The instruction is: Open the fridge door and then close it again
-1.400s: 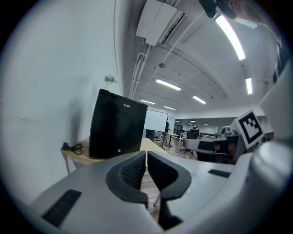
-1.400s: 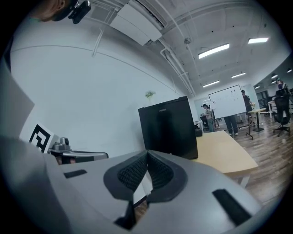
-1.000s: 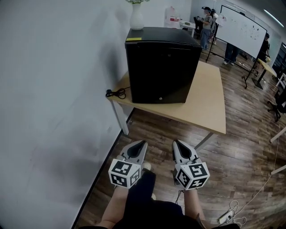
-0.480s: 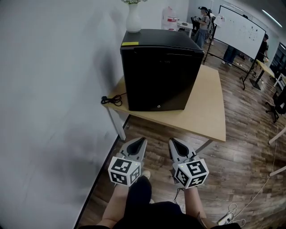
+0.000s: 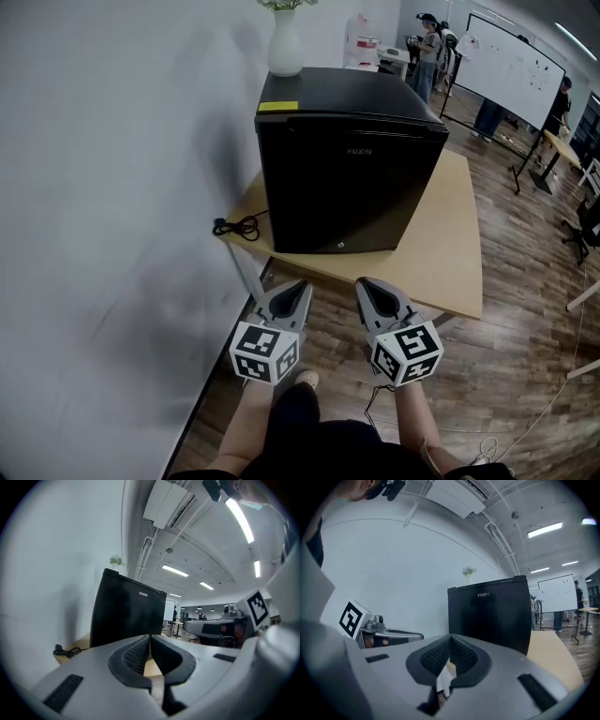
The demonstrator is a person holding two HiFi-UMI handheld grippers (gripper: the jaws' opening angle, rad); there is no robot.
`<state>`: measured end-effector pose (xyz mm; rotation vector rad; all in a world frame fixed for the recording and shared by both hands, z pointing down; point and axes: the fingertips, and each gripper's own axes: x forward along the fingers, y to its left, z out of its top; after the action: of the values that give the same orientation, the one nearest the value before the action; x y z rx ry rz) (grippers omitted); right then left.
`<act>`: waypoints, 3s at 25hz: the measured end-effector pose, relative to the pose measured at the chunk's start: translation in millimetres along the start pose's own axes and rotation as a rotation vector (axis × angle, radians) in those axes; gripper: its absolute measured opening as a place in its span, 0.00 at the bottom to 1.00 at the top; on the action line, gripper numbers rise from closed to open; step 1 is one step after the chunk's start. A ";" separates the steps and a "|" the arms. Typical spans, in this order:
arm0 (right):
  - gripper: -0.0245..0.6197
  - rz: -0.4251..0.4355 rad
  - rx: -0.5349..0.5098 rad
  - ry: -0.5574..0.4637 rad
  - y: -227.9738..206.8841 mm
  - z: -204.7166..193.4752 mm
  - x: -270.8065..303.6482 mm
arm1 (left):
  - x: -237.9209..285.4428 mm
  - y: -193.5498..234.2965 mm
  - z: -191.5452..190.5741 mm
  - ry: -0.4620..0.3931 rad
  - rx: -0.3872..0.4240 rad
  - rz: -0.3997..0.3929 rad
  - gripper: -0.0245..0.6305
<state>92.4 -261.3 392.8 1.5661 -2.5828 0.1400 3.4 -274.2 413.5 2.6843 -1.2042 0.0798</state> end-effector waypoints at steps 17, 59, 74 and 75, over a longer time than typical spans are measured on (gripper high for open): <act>0.02 0.061 -0.319 -0.079 -44.8 111.4 97.3 | 70.0 57.7 69.6 -0.048 0.064 -0.024 0.06; 0.19 0.195 -1.105 0.356 -37.2 167.3 233.8 | 101.2 147.2 110.8 -0.134 0.096 0.040 0.06; 0.17 0.158 -1.200 0.396 -37.6 165.4 233.9 | 89.2 141.3 98.8 -0.117 0.081 0.054 0.06; 0.17 0.154 -1.209 0.398 -37.7 165.0 234.2 | 88.9 140.9 97.1 -0.115 0.079 0.054 0.06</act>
<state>9.8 -506.9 265.0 0.7551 -1.7844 -0.8335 -45.2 -450.4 352.1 2.7576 -1.3342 -0.0195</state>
